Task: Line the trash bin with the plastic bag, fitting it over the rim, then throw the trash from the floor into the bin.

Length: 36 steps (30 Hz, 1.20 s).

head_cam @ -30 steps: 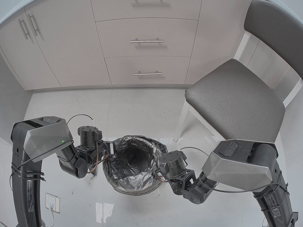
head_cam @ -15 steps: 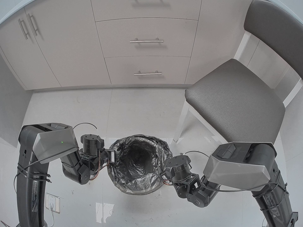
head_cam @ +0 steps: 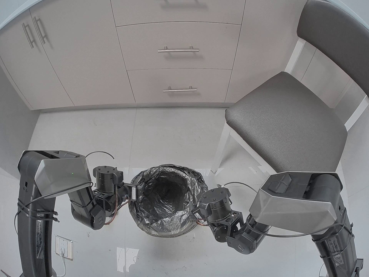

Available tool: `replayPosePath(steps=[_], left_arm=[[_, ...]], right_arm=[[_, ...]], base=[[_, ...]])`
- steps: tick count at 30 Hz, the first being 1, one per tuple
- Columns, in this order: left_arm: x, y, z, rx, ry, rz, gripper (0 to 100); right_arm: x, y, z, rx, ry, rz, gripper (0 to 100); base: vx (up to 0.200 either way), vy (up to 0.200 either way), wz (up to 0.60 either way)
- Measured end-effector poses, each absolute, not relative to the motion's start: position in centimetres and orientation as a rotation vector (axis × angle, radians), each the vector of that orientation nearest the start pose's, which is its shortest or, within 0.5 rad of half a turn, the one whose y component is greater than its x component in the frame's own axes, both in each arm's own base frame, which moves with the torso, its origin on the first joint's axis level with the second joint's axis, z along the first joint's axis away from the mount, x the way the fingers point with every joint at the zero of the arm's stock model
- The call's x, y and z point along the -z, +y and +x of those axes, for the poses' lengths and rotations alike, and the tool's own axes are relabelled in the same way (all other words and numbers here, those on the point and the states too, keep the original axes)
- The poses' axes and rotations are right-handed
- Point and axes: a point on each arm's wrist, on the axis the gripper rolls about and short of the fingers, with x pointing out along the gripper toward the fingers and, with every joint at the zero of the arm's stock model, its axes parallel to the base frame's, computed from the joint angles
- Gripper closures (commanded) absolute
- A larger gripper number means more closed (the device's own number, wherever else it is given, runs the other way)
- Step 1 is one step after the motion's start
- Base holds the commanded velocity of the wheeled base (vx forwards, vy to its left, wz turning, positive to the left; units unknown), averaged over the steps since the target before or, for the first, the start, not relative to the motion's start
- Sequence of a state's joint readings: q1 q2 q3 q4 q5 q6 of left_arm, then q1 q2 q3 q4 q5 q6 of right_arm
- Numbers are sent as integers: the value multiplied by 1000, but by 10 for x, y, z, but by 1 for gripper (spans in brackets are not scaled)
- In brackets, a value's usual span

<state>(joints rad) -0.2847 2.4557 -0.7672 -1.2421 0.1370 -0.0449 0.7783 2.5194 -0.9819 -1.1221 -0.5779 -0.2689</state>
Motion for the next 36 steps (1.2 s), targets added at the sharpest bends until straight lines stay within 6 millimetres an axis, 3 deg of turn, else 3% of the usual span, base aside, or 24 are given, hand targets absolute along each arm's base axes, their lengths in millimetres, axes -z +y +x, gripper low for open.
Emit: replayPosePath(steps=[5,13,19,24,31,36], left_arm=[[31,-104,355,144,443,52,0],[28,-105,352,149,442,52,0],[24,-103,353,146,430,44,0],[21,-101,350,146,416,37,0],[22,-100,344,148,411,37,0],[22,-98,344,143,411,36,0]], right_arm=[[16,299,298,-277,238,-529,0],[6,312,324,-247,189,-503,0],[22,297,356,-171,215,-501,0],[35,290,362,-155,242,-511,0],[49,286,354,-163,277,-525,0],[59,290,334,-200,300,-538,0]], base=[[0,0,0],[0,0,0],[0,0,0],[0,0,0],[0,0,0],[0,0,0]])
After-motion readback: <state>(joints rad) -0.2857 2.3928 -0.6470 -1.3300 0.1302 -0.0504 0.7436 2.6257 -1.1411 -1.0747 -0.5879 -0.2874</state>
